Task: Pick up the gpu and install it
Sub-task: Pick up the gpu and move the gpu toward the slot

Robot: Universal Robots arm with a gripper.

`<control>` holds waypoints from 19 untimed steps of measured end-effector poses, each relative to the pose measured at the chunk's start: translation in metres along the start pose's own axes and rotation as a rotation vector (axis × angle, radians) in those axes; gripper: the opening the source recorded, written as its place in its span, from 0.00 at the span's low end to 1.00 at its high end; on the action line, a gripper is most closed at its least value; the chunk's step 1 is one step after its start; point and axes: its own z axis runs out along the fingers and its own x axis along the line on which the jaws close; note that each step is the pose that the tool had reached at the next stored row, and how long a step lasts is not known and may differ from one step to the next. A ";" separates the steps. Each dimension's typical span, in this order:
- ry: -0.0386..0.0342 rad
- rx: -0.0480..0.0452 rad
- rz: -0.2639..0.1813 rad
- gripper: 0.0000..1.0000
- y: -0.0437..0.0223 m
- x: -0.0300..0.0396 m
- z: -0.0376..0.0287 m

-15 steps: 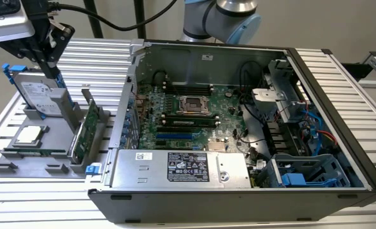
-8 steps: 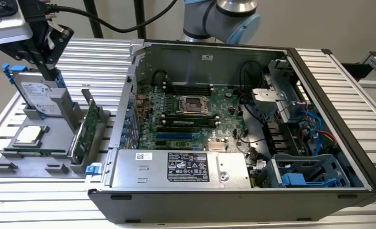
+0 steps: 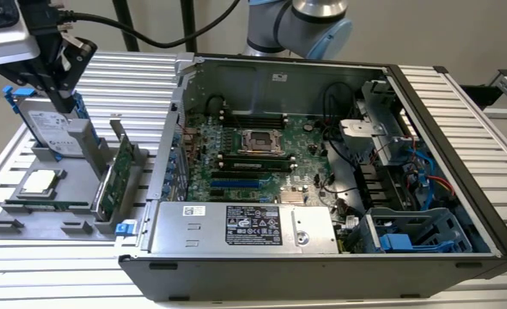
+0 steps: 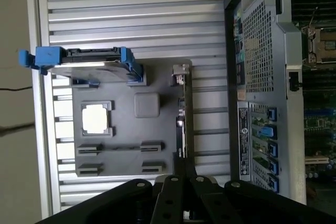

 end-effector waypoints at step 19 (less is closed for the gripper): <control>0.0121 0.0008 0.001 0.00 -0.0188 -0.0038 -0.0008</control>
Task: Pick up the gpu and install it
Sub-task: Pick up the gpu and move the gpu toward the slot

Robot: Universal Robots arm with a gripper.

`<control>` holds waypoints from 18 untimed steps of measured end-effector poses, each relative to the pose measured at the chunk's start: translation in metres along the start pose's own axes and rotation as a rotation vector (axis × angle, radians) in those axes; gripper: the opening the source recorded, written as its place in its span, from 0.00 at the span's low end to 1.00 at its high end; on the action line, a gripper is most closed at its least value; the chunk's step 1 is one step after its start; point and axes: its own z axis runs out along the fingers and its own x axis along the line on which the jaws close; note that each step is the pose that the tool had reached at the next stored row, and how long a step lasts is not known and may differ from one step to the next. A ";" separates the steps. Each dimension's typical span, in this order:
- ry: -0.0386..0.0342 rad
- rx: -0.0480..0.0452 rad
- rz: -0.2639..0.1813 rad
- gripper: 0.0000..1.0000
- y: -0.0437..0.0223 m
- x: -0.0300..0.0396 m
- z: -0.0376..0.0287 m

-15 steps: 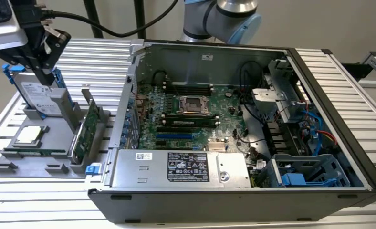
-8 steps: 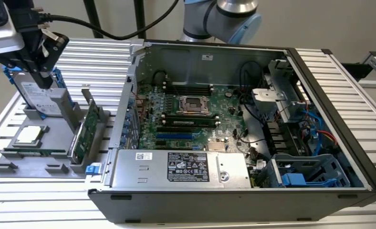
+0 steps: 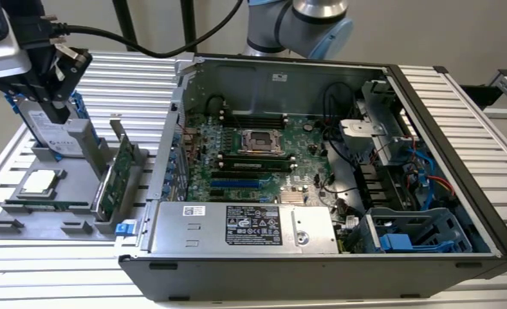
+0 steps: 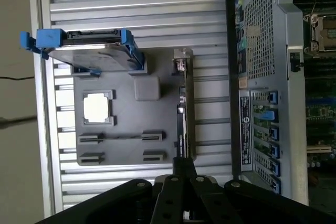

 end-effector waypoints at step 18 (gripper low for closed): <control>0.0068 0.0004 0.000 0.00 -0.0127 -0.0095 -0.0006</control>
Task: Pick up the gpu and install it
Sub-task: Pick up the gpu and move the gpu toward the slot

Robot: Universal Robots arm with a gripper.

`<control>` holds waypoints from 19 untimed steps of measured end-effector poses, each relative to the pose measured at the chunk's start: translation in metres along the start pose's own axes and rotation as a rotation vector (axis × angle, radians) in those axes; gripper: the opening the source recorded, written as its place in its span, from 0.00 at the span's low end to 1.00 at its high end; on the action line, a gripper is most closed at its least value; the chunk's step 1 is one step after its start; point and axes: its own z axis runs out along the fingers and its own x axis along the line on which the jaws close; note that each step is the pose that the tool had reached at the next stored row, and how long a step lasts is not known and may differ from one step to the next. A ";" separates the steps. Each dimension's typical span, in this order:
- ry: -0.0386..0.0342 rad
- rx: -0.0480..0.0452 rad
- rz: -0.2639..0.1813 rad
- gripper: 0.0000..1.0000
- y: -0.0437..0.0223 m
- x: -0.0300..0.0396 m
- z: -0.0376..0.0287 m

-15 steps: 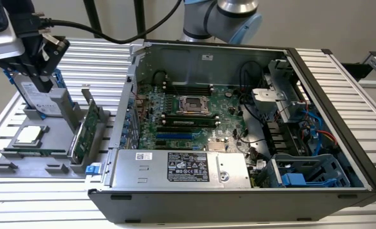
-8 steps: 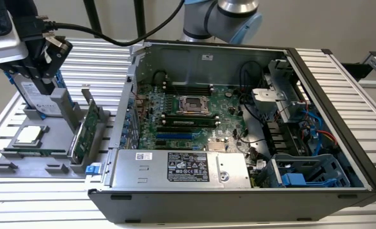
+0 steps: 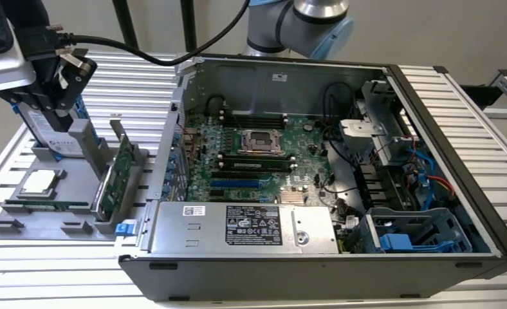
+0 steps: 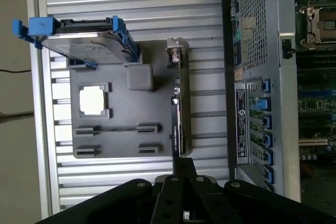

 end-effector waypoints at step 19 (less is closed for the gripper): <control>0.0012 -0.0180 0.000 1.00 0.0000 0.0000 0.0000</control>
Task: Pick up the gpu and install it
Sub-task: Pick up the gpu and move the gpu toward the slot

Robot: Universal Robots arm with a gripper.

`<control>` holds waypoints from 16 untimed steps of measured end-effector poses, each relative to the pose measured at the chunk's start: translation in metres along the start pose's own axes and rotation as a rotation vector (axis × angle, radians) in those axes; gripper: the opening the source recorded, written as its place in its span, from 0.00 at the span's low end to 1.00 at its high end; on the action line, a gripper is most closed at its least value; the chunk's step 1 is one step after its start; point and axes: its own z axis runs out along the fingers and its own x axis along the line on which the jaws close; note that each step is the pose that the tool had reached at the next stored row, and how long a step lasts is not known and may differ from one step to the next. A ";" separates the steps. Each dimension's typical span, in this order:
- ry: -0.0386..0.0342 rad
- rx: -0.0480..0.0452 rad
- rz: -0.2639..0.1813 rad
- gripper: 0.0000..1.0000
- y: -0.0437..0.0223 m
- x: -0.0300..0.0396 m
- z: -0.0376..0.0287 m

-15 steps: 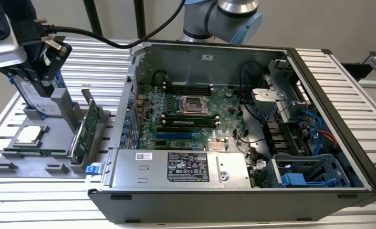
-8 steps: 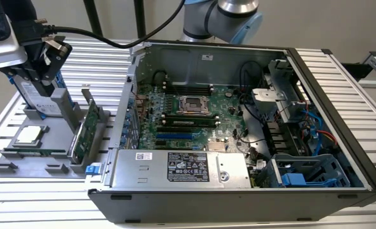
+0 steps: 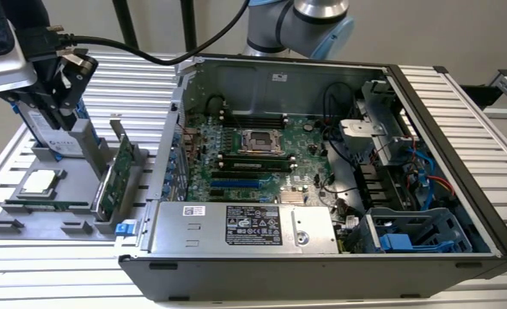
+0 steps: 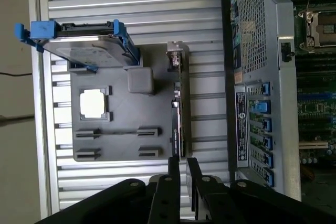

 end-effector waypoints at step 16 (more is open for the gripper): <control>-0.0011 -0.0011 -0.001 1.00 -0.0001 0.0000 0.0017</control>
